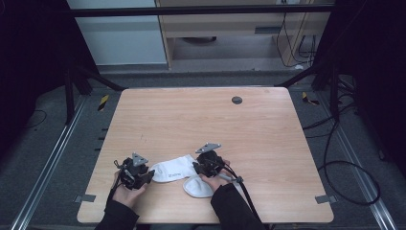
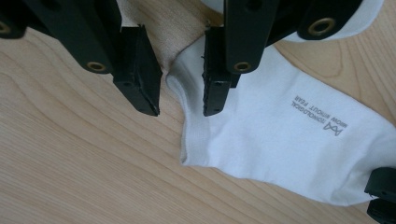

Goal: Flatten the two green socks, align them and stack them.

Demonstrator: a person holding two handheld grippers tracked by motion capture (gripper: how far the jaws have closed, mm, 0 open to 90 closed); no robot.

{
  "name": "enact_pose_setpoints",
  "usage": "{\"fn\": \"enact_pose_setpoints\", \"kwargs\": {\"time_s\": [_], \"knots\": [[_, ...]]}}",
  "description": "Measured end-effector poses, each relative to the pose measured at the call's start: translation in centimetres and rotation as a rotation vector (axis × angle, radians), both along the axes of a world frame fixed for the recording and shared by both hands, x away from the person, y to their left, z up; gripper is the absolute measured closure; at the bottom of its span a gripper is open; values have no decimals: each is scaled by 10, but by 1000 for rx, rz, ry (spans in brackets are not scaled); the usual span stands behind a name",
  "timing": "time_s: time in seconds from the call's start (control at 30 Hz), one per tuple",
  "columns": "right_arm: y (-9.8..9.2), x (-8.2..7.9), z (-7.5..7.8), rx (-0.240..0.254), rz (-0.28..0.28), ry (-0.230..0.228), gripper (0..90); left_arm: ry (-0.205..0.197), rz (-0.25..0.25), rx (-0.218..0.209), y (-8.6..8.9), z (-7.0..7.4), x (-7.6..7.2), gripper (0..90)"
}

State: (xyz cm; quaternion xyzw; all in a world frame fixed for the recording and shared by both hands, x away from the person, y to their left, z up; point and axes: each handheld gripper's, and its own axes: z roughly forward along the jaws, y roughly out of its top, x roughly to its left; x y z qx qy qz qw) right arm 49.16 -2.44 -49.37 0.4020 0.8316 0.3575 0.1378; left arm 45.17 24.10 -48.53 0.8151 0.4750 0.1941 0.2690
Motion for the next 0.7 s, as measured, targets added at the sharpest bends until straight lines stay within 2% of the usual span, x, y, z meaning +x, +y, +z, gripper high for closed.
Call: {"fn": "enact_pose_setpoints", "kwargs": {"time_s": [0.1,0.27,0.37,0.43,0.6,0.7], "knots": [[1,0,-2,-15,-2,2,728,6,-7,-1,-2,0,0,737],[3,0,-2,-12,2,11,841,30,-6,-13,-3,1,1,828],[4,-1,-1,0,5,19,859,37,-2,-10,-5,1,1,880],[2,-1,2,20,2,8,862,38,2,-18,-5,2,2,886],[-3,-3,16,90,-4,-29,864,-3,10,-78,-1,14,0,888],[-6,-4,24,104,0,-46,864,-29,2,-112,-2,24,-3,888]]}}
